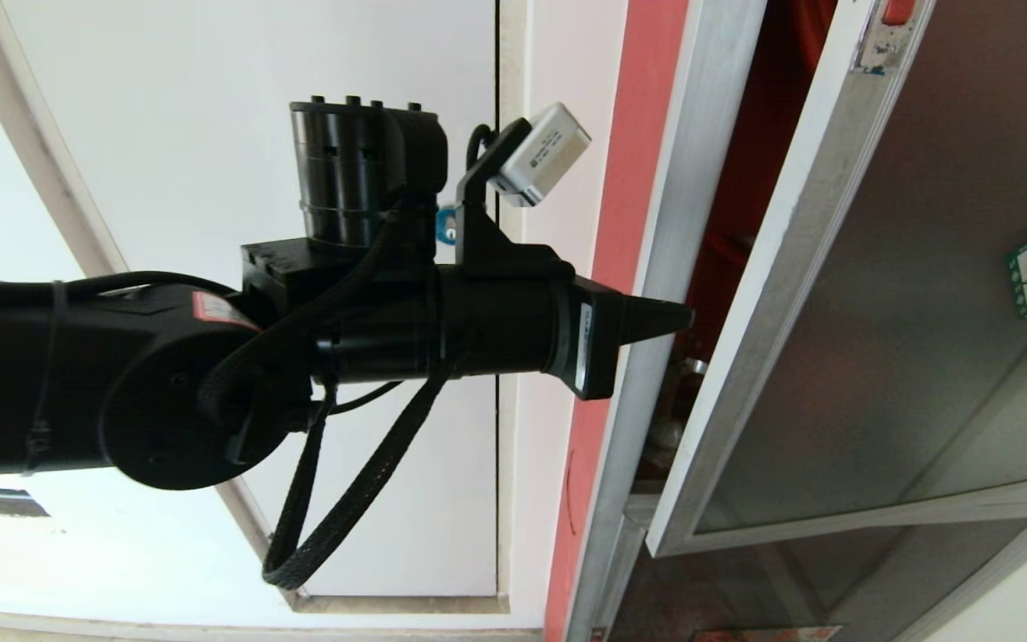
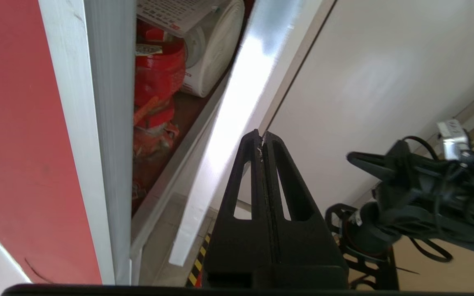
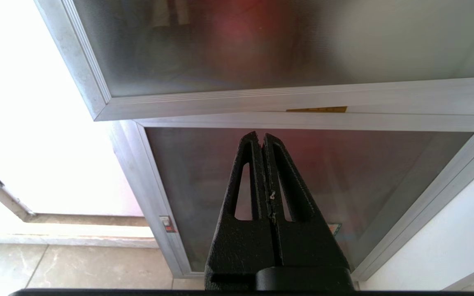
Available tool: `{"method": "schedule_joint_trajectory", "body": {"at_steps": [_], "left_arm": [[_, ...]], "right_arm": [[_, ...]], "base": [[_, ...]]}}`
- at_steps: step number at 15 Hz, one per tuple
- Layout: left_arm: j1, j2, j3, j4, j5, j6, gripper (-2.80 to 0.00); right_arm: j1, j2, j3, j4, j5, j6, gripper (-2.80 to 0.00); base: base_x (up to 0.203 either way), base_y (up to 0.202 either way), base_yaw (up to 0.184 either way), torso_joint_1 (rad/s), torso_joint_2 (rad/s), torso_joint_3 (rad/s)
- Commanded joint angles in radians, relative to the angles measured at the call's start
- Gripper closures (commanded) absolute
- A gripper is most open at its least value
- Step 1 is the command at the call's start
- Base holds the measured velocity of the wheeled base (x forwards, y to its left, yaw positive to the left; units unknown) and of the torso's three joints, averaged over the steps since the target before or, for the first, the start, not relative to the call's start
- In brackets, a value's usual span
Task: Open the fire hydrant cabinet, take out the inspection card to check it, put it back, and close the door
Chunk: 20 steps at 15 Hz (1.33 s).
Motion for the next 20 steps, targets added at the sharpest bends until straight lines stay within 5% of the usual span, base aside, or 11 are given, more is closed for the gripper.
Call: {"method": "schedule_joint_trajectory", "body": {"at_steps": [1, 13, 20], "left_arm": [[-0.002, 0.073, -0.053, -0.001, 0.002, 0.000, 0.00], [-0.007, 0.242, -0.207, 0.002, 0.074, 0.057, 0.00], [-0.091, 0.213, -0.197, 0.004, 0.074, 0.056, 0.00]], "right_arm": [[0.000, 0.002, 0.000, 0.000, 0.000, 0.001, 0.00], [0.000, 0.002, 0.000, 0.000, 0.000, 0.000, 0.00], [0.000, 0.002, 0.000, 0.000, 0.000, 0.000, 0.00]], "base": [[0.000, 0.000, 0.000, 0.000, 0.00, 0.000], [0.000, 0.000, 0.000, 0.000, 0.00, 0.000], [0.000, 0.000, 0.000, 0.000, 0.00, 0.000]]}}
